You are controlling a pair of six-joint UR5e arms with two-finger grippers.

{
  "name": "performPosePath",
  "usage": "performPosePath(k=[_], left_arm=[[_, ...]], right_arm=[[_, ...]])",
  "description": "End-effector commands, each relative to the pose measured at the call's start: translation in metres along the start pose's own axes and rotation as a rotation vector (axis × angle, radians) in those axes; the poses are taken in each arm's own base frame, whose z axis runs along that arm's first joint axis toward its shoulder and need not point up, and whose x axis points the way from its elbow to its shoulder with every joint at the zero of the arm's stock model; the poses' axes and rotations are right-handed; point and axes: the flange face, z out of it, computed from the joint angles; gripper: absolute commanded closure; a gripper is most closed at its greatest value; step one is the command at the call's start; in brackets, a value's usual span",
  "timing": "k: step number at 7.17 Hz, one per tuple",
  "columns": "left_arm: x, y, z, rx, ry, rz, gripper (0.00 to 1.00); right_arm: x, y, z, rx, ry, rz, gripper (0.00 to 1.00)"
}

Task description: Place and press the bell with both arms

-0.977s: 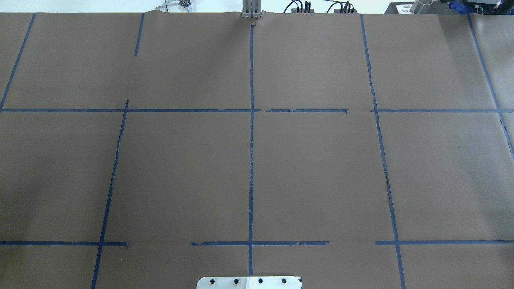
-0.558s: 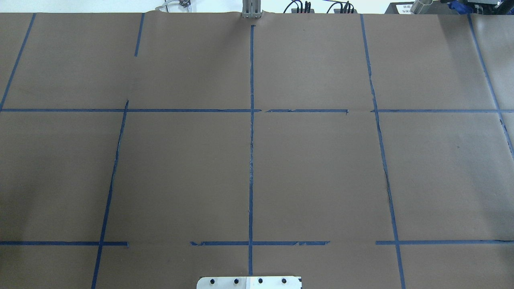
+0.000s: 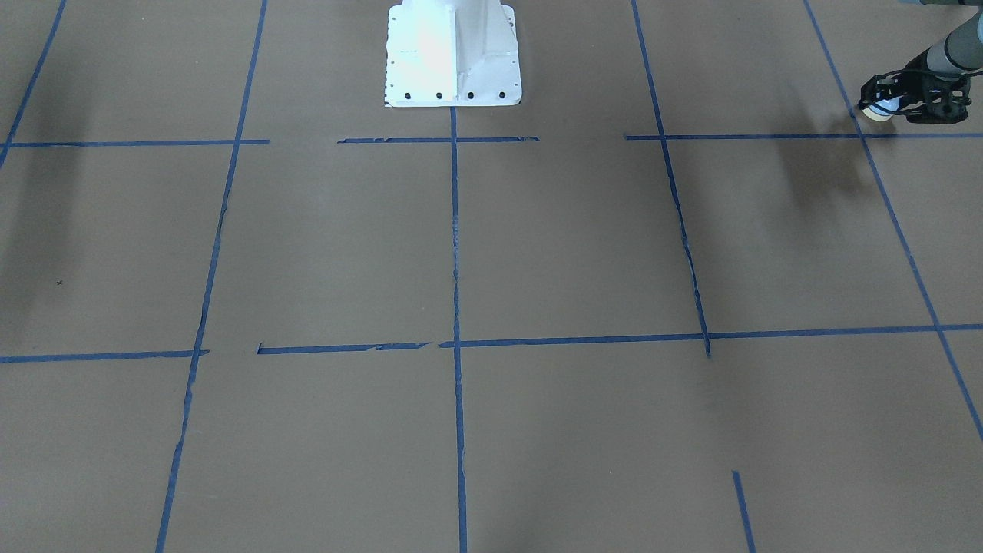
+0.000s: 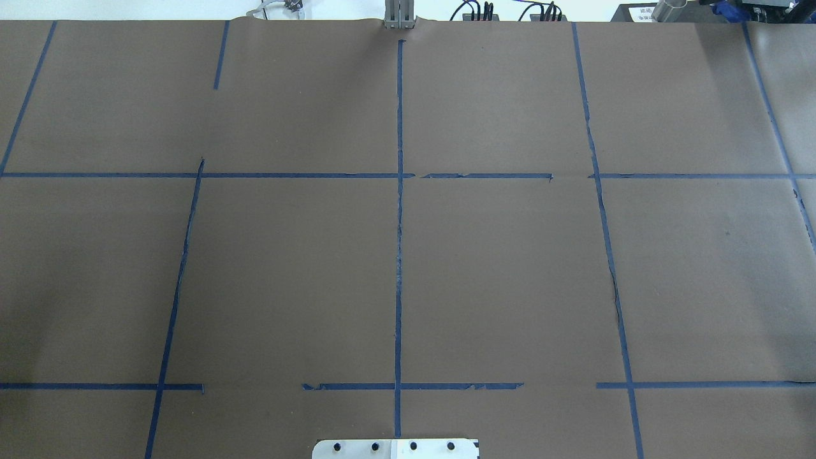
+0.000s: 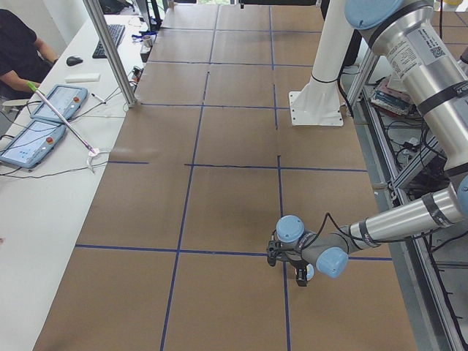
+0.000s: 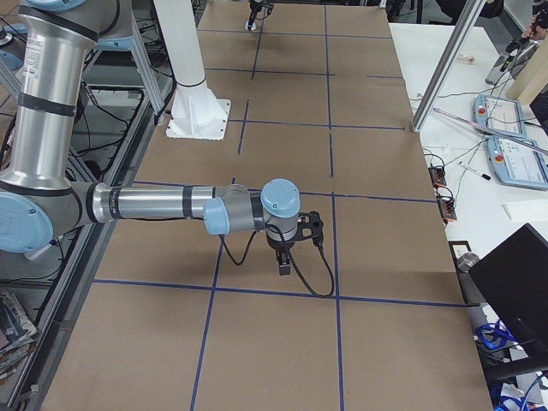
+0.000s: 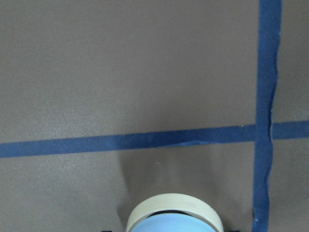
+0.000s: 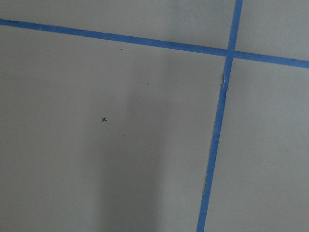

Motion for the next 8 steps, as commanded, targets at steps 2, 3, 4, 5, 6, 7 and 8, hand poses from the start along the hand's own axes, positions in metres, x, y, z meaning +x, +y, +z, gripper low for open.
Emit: performPosePath(k=[2,3,4,5,6,7,8], left_arm=[[0.015,-0.004,-0.012,0.071,0.054,0.065,0.81],[0.044,-0.016,-0.031,0.110,0.094,0.089,0.81],[0.076,-0.033,-0.050,0.149,0.139,0.060,0.81],[0.103,-0.059,-0.060,0.190,0.172,0.090,0.81],[0.135,-0.089,-0.073,0.232,0.213,0.093,0.82],[0.164,-0.113,-0.086,0.268,0.251,0.103,0.84],[0.204,-0.143,-0.105,0.285,0.292,0.110,0.85]], right_arm=[[-0.001,0.000,0.000,0.002,0.000,-0.002,0.00],[-0.001,0.000,0.000,0.002,0.000,-0.002,0.00],[-0.001,-0.001,0.000,0.005,0.000,-0.005,0.00],[-0.001,-0.001,0.000,0.005,0.000,-0.005,0.00],[-0.001,-0.001,0.000,0.005,0.001,-0.005,0.00],[0.000,0.000,0.000,0.004,0.001,-0.004,0.00],[0.000,-0.001,0.000,0.005,0.003,-0.005,0.00]])
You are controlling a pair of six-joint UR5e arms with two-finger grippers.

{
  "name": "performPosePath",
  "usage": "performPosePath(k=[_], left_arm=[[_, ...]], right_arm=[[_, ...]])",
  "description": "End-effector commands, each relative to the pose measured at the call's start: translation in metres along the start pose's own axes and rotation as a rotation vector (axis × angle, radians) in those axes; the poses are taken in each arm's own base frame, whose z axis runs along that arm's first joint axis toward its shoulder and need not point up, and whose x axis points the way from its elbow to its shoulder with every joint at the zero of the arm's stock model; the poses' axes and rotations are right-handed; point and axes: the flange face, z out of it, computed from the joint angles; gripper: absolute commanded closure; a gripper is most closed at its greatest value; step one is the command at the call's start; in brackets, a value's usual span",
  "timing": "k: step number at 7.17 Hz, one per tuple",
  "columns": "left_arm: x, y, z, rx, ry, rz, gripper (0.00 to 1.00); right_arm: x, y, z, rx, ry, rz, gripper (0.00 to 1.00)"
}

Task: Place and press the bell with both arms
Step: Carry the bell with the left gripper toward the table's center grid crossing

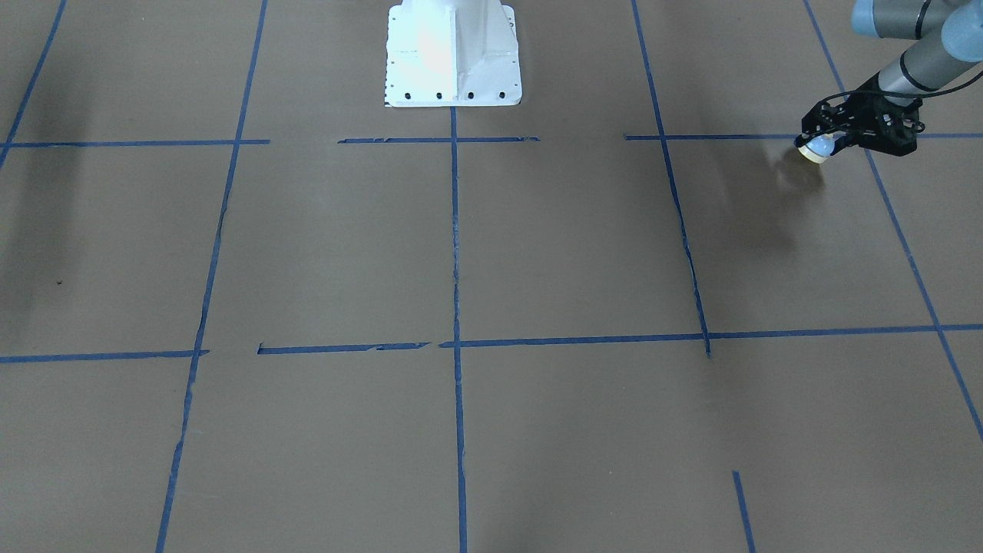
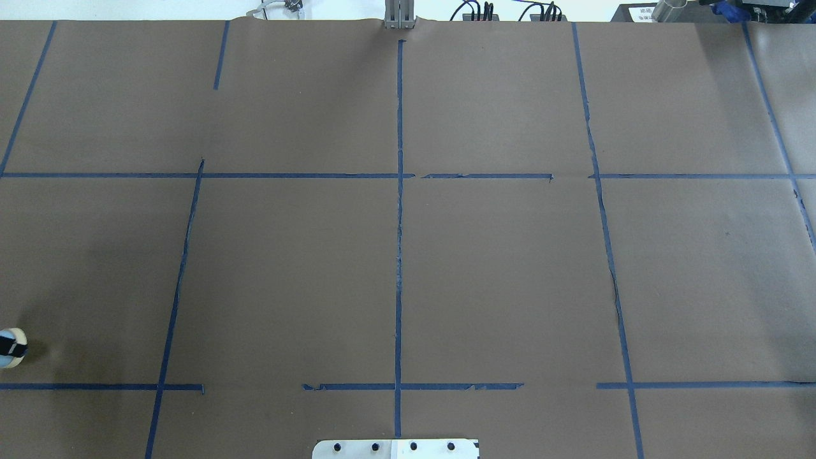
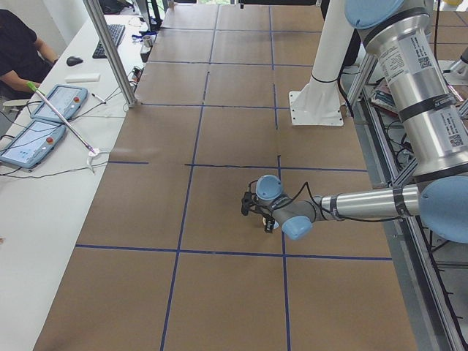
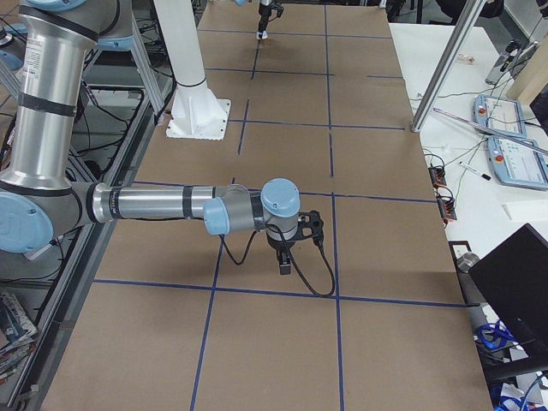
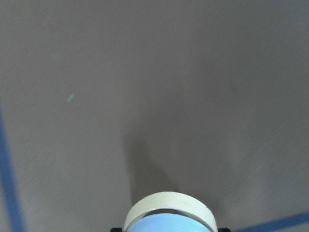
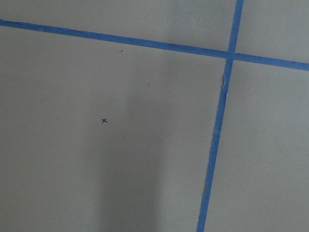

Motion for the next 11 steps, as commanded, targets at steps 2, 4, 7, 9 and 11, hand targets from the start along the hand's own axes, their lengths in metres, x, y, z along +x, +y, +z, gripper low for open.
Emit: performPosePath(k=[2,4,7,9,11], left_arm=[[0.167,-0.141,-0.022,0.042,0.087,-0.035,0.85],[0.325,-0.253,-0.052,0.013,0.038,-0.092,0.85],[0.481,-0.357,-0.021,0.053,-0.034,-0.178,0.85],[0.563,-0.376,0.035,0.052,-0.132,-0.156,0.85],[0.602,-0.375,0.058,0.054,-0.172,-0.133,0.81]], right_arm=[[0.004,0.000,0.003,-0.005,0.003,0.003,0.00],[0.009,0.001,0.008,-0.002,0.003,0.001,0.00],[0.012,0.002,0.011,-0.010,0.002,0.011,0.00],[0.010,0.000,0.009,-0.006,0.002,0.006,0.00],[0.009,-0.001,0.008,-0.003,0.000,0.004,0.00]])
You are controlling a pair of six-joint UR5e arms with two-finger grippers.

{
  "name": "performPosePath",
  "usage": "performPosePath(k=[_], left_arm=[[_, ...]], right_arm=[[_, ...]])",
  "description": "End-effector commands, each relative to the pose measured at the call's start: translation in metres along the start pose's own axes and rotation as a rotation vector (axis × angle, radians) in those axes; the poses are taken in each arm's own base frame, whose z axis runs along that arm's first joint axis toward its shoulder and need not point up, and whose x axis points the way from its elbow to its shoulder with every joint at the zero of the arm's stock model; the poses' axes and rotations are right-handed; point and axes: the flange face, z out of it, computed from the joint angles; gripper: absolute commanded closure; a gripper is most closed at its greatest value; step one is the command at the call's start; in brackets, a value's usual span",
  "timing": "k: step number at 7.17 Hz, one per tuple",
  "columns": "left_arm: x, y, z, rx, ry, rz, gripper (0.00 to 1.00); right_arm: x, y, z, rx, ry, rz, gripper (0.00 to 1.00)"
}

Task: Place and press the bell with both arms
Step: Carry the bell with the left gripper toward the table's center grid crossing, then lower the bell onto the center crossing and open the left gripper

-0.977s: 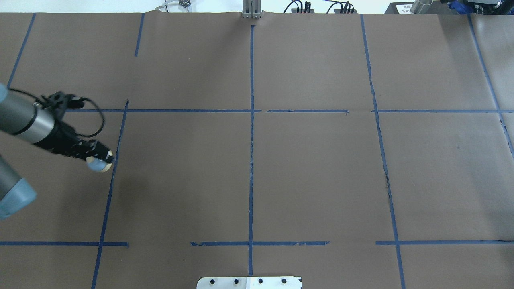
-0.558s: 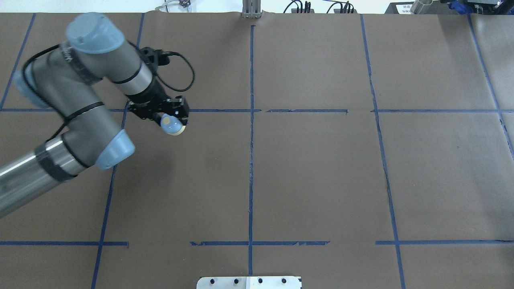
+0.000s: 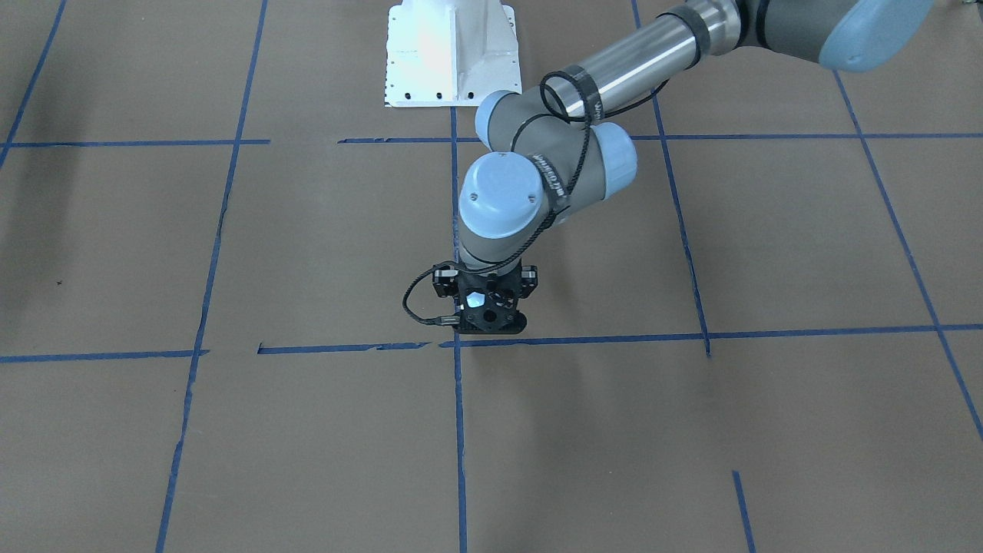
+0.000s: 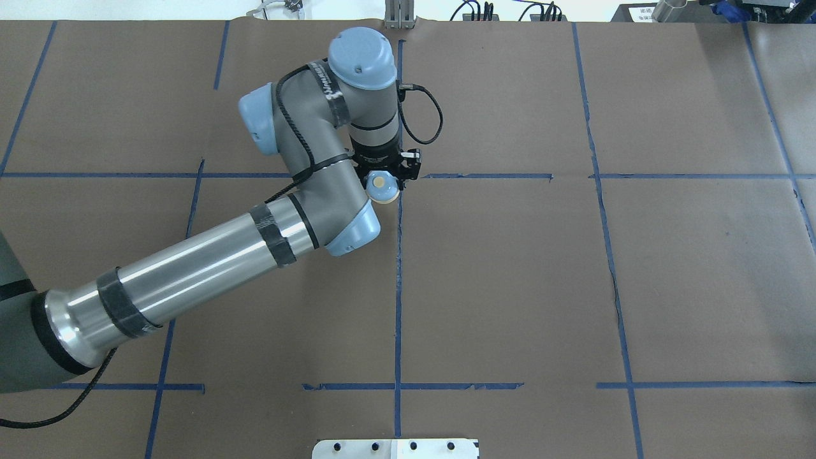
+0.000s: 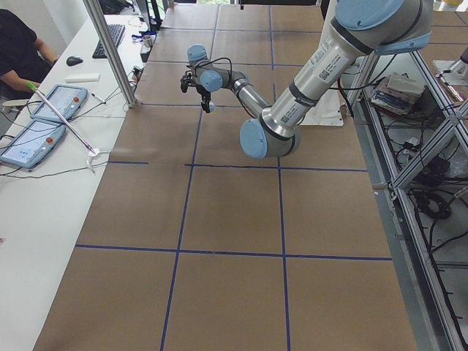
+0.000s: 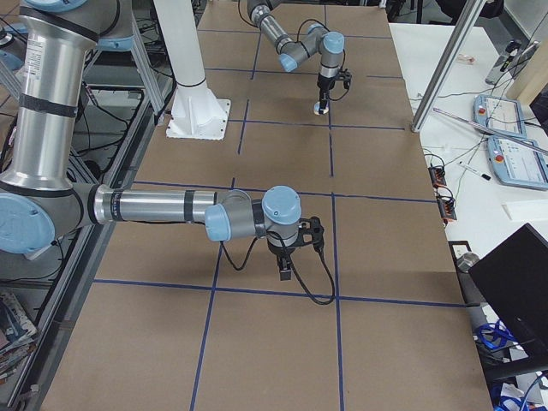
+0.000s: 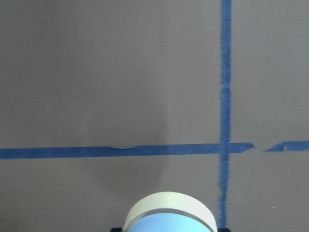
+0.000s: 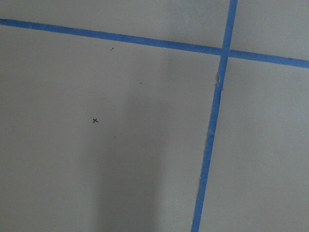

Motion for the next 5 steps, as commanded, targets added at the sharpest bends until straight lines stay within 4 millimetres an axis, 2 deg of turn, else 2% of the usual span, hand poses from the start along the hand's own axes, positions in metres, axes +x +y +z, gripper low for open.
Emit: performPosePath(k=[1,3,4,5], left_arm=[[0.029,0.010,0.019,-0.005,-0.036,0.015,0.68],[0.035,0.022,0.034,-0.024,-0.047,-0.039,0.62],[0.036,0.023,0.033,-0.025,-0.046,-0.043,0.57],[0.038,0.022,0.032,-0.021,-0.045,-0.041,0.32]], right_arm=[[-0.001,-0.001,-0.001,0.002,-0.001,-0.001,0.00],[-0.001,-0.001,0.000,0.001,-0.002,0.000,0.00],[-0.001,-0.001,0.000,0.001,-0.008,0.000,0.00],[-0.001,-0.001,0.000,0.001,-0.010,0.000,0.00]])
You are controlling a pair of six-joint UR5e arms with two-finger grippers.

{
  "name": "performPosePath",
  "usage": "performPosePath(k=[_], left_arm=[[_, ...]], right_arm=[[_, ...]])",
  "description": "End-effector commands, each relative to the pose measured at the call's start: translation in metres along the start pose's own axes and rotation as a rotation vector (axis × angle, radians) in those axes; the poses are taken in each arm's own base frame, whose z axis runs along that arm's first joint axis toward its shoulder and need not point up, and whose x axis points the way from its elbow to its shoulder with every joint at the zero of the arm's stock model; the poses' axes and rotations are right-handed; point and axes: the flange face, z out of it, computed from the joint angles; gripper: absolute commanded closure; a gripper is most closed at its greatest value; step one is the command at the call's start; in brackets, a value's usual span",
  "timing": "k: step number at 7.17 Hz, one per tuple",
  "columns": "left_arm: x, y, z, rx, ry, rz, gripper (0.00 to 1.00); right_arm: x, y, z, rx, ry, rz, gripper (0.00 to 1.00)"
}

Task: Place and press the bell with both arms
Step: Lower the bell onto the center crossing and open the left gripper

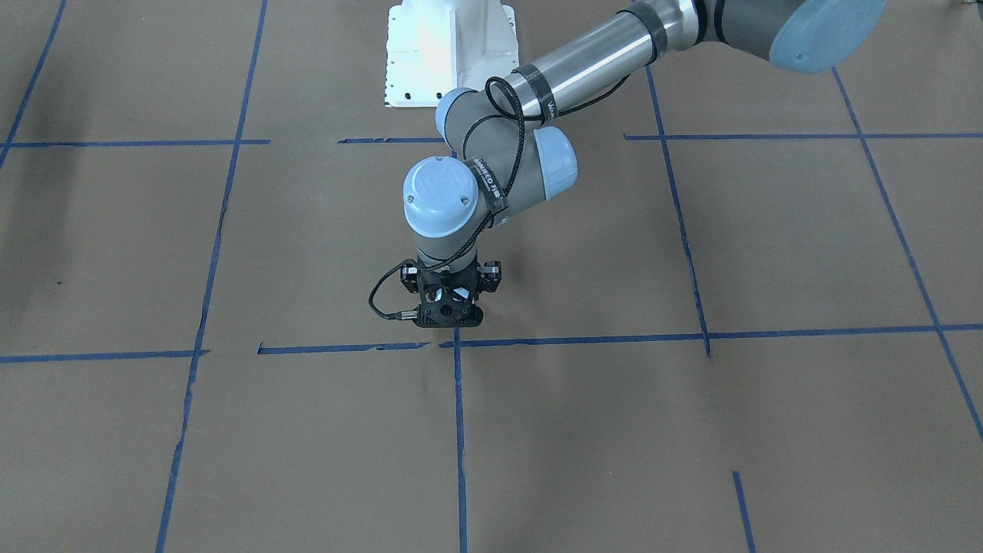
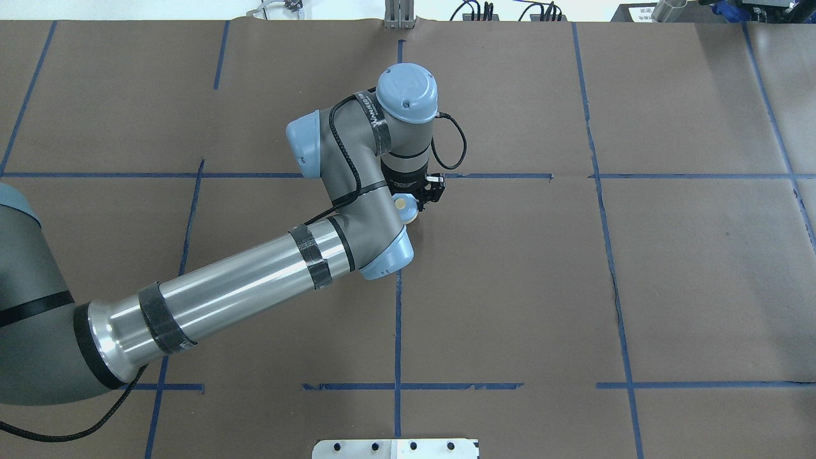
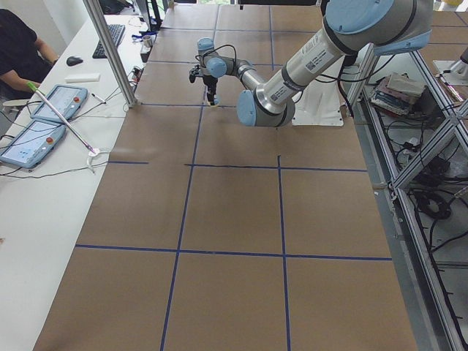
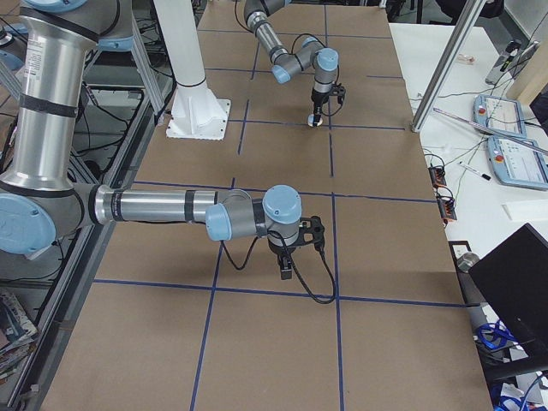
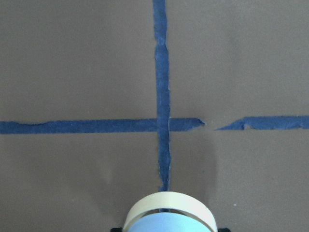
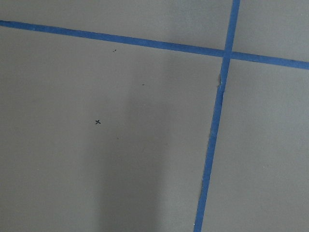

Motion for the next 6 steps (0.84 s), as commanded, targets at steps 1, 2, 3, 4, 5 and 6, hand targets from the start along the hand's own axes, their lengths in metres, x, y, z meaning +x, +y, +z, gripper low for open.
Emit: performPosePath(k=[1,2,3,4,5,6], left_arm=[[0.001,-0.001,-0.001,0.016,-0.009,-0.006,0.00],[0.001,-0.002,-0.001,0.022,-0.011,-0.008,0.00],[-0.002,-0.004,-0.001,0.019,-0.022,-0.016,0.00],[-0.008,-0.010,-0.003,0.025,-0.025,-0.025,0.00],[-0.012,-0.018,-0.012,0.034,-0.021,-0.035,0.00],[-0.019,-0.032,-0.033,0.054,-0.002,-0.048,0.00]], right_arm=[[-0.001,0.000,0.000,0.000,-0.008,0.000,0.00],[-0.001,0.000,0.000,-0.001,-0.010,0.000,0.00],[-0.002,0.000,0.000,0.000,-0.011,-0.001,0.00],[-0.003,-0.003,-0.002,0.006,-0.010,-0.008,0.00],[-0.005,-0.007,-0.004,0.011,-0.010,-0.014,0.00],[-0.019,-0.024,-0.009,0.043,-0.014,-0.064,0.00]])
